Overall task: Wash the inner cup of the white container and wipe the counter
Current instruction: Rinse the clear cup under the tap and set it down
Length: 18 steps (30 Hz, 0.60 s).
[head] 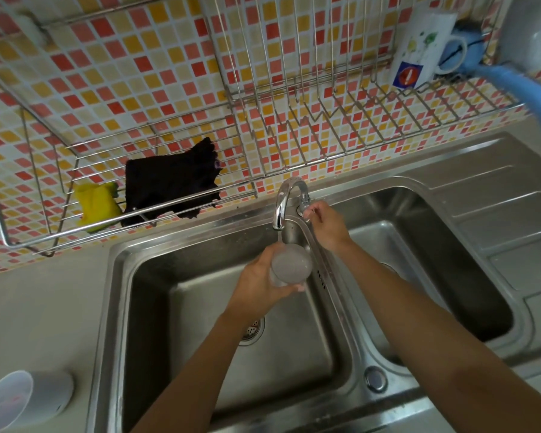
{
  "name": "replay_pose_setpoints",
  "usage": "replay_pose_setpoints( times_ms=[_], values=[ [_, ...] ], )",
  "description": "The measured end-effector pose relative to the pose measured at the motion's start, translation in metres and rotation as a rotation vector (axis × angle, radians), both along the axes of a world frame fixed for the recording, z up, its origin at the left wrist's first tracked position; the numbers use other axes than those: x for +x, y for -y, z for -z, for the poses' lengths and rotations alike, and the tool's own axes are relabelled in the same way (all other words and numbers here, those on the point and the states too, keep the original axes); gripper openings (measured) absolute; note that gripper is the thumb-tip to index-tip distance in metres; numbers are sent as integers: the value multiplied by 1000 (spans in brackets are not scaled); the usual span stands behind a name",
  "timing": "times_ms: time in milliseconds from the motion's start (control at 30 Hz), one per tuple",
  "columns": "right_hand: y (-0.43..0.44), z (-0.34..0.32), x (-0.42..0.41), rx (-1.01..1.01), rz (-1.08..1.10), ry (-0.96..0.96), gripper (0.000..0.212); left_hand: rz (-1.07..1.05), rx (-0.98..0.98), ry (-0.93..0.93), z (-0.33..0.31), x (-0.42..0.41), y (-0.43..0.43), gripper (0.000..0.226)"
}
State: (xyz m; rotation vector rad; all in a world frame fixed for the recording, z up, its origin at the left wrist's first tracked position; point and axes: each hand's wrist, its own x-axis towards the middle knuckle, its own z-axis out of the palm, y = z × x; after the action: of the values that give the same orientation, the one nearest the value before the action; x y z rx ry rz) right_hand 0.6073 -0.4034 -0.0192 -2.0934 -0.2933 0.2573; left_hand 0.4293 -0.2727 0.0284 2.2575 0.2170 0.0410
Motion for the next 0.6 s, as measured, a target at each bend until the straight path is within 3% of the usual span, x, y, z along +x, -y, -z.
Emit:
replay_pose_setpoints(
  times_ms=[367, 600],
  values=[
    [-7, -8, -12, -49, 93, -51, 24, -164, 21, 121, -11, -5, -10, 77],
    [11, -17, -68, -58, 118, 45, 28, -174, 259, 122, -4, -44, -32, 81]
  ],
)
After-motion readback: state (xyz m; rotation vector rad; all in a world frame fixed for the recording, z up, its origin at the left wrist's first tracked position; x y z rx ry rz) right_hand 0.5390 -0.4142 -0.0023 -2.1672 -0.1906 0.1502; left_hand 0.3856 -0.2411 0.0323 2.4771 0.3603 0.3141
